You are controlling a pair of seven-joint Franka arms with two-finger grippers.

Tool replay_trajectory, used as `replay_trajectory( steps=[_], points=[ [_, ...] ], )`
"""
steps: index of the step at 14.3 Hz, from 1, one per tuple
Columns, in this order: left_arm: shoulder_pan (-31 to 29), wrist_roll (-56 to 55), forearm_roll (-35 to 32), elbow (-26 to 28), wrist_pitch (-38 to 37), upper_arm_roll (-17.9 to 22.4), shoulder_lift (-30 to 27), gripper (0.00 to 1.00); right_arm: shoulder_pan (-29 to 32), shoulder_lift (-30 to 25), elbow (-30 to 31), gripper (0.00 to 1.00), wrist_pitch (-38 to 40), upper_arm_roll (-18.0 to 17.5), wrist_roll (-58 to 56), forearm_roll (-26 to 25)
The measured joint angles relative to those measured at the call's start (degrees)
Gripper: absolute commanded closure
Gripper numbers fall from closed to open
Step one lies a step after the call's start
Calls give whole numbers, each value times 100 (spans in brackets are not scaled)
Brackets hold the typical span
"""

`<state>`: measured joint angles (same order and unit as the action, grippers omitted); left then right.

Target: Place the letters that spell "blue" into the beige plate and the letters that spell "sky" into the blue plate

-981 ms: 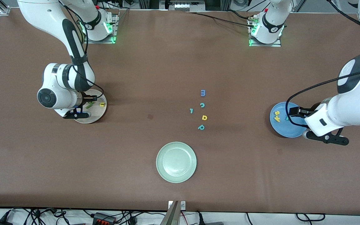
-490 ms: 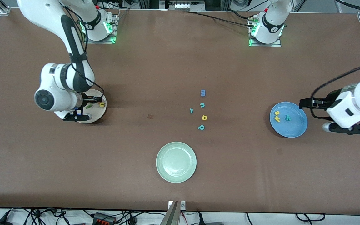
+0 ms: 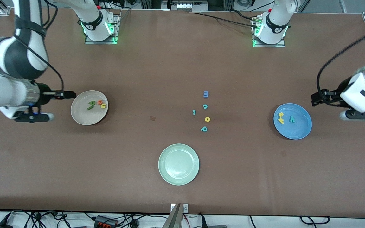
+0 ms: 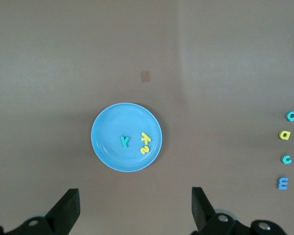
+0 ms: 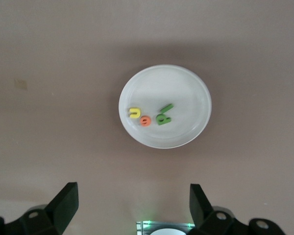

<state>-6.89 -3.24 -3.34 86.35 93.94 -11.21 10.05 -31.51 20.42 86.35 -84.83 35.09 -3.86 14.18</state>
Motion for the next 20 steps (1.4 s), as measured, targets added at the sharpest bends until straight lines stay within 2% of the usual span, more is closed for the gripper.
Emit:
replay_trajectory(
  steps=[3, 7, 9, 12, 14, 17, 18, 20],
  points=[
    [181, 155, 627, 779, 555, 479, -542, 0, 13, 14, -229, 0, 43, 63, 0, 0],
    [447, 227, 173, 1335, 844, 578, -1103, 0, 39, 86, -295, 0, -22, 78, 1, 0],
    [529, 225, 102, 1509, 845, 579, -1256, 0, 168, 68, -407, 0, -196, -97, 36, 2],
    [535, 225, 100, 1581, 845, 594, -1293, 0, 915, -142, -548, 0, -693, -952, 80, -161],
    [545, 226, 100, 1584, 833, 591, -1293, 0, 1449, -349, -591, 0, -875, -1504, 80, -605],
    [623, 225, 100, 1582, 663, 590, -1308, 0, 2580, -748, -611, 0, -885, -2623, 80, -1191],
    [651, 225, 100, 1582, 641, 591, -1313, 0, 2854, -857, -610, 0, -883, -2841, 80, -1231],
    [691, 225, 100, 1574, 627, 608, -1316, 0, 3091, -989, -609, 0, -882, -2975, 80, -1255]
  ],
)
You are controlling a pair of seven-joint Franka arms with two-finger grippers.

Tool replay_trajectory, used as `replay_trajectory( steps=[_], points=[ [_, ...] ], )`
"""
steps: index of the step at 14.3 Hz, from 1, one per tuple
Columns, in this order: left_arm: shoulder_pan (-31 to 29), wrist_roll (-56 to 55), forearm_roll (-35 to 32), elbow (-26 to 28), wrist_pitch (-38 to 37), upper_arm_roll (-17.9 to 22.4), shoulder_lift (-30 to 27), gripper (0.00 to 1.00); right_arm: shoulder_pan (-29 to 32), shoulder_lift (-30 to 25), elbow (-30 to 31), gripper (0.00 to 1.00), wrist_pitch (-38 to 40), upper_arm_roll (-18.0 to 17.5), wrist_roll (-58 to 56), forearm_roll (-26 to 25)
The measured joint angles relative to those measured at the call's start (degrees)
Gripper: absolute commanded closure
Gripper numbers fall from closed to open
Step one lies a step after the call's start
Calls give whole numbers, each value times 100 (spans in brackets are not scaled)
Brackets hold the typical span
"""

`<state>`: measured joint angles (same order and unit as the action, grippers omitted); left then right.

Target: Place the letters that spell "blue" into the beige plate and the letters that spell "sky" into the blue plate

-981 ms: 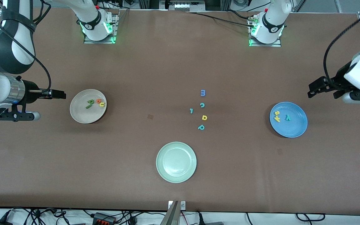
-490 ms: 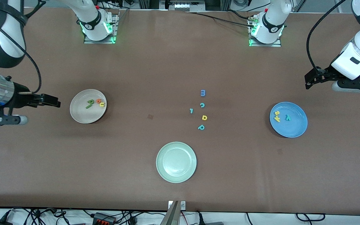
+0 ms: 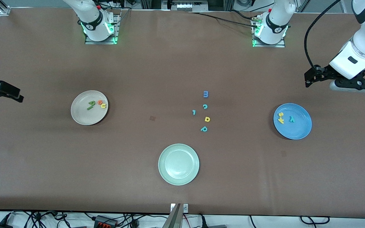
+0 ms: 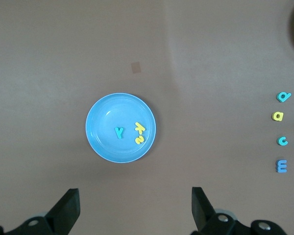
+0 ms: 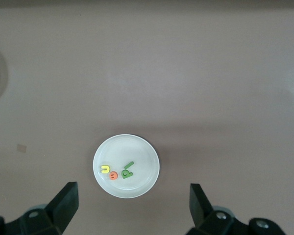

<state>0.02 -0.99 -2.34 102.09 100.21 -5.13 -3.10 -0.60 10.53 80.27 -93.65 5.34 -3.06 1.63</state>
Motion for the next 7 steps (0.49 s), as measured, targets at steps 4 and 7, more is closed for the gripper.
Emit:
replay_trajectory(
  steps=[4, 7],
  points=[
    [81, 0, 0, -45, 0, 96, 2, 0, 89, -44, 3, 0, 7, -45, -6, -30],
    [113, 8, 0, -146, 0, 208, 45, 0, 89, -69, 55, 0, 183, -105, -5, -87]
  ],
)
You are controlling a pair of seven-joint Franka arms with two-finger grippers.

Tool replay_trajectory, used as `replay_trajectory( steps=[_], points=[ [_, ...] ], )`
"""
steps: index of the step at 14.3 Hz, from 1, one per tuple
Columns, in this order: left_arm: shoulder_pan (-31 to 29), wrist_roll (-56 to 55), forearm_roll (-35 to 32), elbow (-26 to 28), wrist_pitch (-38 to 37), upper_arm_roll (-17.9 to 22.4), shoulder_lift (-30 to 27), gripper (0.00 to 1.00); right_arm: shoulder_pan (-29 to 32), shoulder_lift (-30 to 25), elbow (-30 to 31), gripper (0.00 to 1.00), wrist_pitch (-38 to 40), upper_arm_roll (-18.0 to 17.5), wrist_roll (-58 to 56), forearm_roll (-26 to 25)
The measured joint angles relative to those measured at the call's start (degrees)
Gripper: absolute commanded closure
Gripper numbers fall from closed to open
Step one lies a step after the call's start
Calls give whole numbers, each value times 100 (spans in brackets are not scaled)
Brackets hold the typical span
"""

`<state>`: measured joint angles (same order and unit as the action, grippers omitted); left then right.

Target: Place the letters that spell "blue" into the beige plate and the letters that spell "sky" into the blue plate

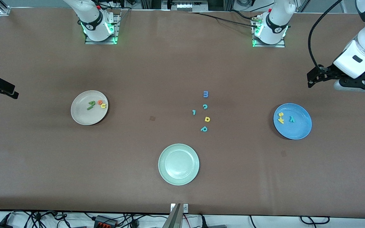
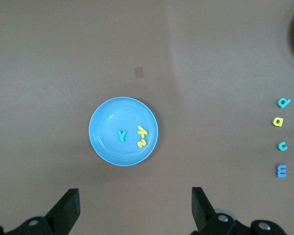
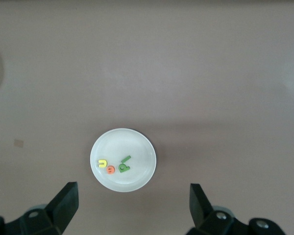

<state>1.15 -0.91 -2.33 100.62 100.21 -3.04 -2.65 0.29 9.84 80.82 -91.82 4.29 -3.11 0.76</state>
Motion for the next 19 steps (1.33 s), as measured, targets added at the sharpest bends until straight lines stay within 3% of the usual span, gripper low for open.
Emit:
replay_trajectory(
  steps=[4, 10, 19],
  points=[
    [254, 1, 0, -101, 0, 282, 116, 0, 1, -384, 524, 0, 28, -7, 9, -97],
    [289, 1, 0, -138, -80, 341, 175, 0, 0, -922, 1456, 0, -451, -28, 11, -108],
    [405, -2, 0, -226, -108, 341, 177, 0, 1, -1093, 1576, 0, -351, -35, 15, -111]
  ],
)
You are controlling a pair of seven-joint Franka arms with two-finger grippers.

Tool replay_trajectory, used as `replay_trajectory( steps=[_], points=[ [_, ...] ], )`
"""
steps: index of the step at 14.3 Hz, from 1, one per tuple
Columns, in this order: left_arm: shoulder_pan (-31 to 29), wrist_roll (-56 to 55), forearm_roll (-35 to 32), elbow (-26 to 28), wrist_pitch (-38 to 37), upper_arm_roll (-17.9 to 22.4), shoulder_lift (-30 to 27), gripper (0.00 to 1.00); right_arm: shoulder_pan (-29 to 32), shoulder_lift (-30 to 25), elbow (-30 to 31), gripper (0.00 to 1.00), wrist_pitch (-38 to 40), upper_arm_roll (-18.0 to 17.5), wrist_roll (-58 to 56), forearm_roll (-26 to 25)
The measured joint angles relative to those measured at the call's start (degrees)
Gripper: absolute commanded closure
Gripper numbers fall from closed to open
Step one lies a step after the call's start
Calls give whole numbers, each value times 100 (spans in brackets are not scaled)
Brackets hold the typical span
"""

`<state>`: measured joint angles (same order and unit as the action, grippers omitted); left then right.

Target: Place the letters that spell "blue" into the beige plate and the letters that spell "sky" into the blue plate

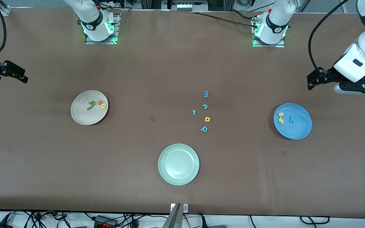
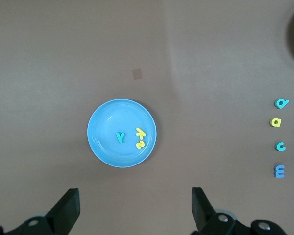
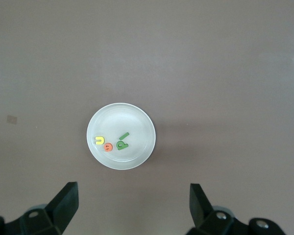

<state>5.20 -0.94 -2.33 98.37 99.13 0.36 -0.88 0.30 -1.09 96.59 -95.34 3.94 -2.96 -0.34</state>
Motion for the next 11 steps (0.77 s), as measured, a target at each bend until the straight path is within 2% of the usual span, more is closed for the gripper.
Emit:
replay_trajectory(
  steps=[11],
  points=[
    [1, 0, 0, -10, -7, 0, 2, 0, 1, -114, 4, 0, 1, -24, 0, -2]
  ],
)
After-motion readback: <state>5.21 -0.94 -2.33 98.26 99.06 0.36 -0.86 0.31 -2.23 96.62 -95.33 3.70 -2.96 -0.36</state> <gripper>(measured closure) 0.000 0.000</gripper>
